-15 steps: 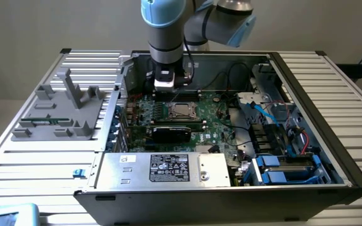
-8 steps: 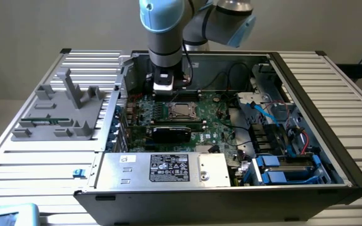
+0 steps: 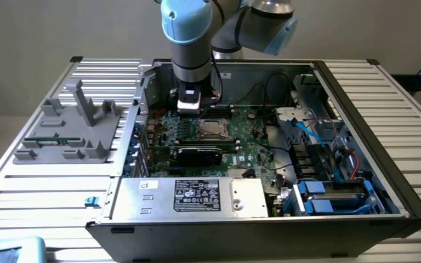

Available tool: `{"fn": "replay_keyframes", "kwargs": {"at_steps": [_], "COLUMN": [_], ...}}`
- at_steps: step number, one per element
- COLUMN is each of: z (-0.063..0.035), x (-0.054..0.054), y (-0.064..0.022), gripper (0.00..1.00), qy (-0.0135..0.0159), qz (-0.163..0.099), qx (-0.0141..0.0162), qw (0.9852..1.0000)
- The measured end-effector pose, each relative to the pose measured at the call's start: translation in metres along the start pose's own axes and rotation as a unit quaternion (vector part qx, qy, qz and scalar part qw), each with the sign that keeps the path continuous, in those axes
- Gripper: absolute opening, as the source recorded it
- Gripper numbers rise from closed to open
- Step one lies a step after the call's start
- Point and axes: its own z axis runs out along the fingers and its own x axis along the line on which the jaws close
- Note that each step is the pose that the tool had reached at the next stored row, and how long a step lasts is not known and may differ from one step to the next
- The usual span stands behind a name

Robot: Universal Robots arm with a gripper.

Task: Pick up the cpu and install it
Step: 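Install the first cpu locking lever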

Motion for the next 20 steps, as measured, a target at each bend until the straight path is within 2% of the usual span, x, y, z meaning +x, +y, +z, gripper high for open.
{"fn": "replay_keyframes", "kwargs": {"at_steps": [15, 20], "z": [-0.0007, -0.0007], "x": [0.0006, 0.0001], "y": [0.0024, 0.0025], "gripper": [0.12, 0.12], "qy": [0.0007, 0.0008], "qz": [0.001, 0.001], "qx": [0.0003, 0.0046], "qw": [1.0000, 1.0000]}}
